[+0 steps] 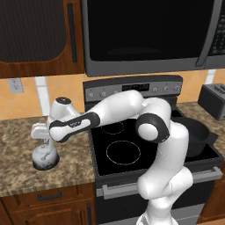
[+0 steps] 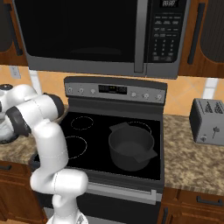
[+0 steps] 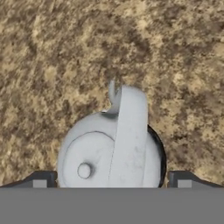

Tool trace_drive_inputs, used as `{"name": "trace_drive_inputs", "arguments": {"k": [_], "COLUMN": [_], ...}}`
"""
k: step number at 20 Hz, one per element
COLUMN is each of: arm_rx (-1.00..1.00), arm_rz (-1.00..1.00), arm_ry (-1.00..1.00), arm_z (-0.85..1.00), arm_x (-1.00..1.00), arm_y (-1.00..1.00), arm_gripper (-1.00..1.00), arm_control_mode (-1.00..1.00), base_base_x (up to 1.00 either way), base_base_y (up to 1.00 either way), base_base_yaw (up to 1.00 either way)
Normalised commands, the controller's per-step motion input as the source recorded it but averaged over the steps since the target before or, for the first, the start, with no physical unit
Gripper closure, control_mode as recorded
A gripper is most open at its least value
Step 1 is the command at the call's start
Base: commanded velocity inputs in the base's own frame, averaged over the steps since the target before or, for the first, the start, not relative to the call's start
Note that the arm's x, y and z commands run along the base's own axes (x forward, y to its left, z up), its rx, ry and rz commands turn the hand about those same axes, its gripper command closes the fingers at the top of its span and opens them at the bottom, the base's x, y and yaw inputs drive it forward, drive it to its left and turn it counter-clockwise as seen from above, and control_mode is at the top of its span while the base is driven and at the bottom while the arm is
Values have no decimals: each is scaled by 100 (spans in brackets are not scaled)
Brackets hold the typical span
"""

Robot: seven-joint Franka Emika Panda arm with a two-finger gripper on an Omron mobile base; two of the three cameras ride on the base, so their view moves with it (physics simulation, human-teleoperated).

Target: Pick the kettle from the counter and place it on a stove burner. Then turn the burner on.

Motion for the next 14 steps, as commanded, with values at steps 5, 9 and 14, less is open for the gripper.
{"name": "trace_drive_inputs", "arguments": {"k": [5,9,14], "arm_rx": [0,0,0], "arm_rz": [0,0,0], "arm_ry": [0,0,0], "arm_z": [-3,0,0], "arm_x": [0,0,0], "arm_y": [0,0,0], "arm_gripper": [-100,100,100], "arm_control_mode": [-100,-100,-100], "base_base_x": [0,0,0], "base_base_y": [0,0,0], "base_base_yaw": [0,0,0]}}
